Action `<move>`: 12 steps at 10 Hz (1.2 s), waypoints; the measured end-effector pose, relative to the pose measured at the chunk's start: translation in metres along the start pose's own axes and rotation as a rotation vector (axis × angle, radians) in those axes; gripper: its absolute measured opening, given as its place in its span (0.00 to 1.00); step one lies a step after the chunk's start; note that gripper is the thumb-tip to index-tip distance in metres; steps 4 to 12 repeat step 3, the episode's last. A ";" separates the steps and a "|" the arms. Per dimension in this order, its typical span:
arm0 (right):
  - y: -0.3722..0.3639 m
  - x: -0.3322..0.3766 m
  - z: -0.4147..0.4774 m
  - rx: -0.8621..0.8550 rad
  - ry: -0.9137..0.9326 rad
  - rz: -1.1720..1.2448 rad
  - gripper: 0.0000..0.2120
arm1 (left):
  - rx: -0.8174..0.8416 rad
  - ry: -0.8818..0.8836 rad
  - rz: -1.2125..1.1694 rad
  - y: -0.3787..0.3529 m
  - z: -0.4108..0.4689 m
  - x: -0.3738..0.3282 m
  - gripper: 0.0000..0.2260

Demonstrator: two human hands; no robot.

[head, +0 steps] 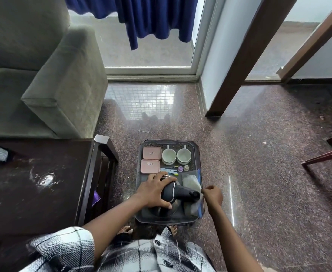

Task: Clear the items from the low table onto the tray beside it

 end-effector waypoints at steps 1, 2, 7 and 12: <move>0.005 0.037 -0.011 0.017 0.128 0.006 0.02 | 0.026 0.011 -0.007 -0.002 0.000 0.000 0.41; -0.004 0.077 -0.027 0.018 0.354 -0.098 0.05 | 0.056 0.006 -0.146 -0.004 -0.002 0.002 0.38; -0.024 0.113 -0.051 -0.024 0.612 -0.254 0.05 | -0.030 0.022 -0.329 0.010 -0.010 0.016 0.29; -0.024 0.113 -0.051 -0.024 0.612 -0.254 0.05 | -0.030 0.022 -0.329 0.010 -0.010 0.016 0.29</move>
Point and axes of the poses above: each hand's wrist, its own z-axis towards the middle knuckle, its own y-axis out of the back of the hand, x = y × z, the point moved 7 cm from there along z, towards the middle knuckle, and after that the axes turned 12 degrees about y, right-handed, at the moved point
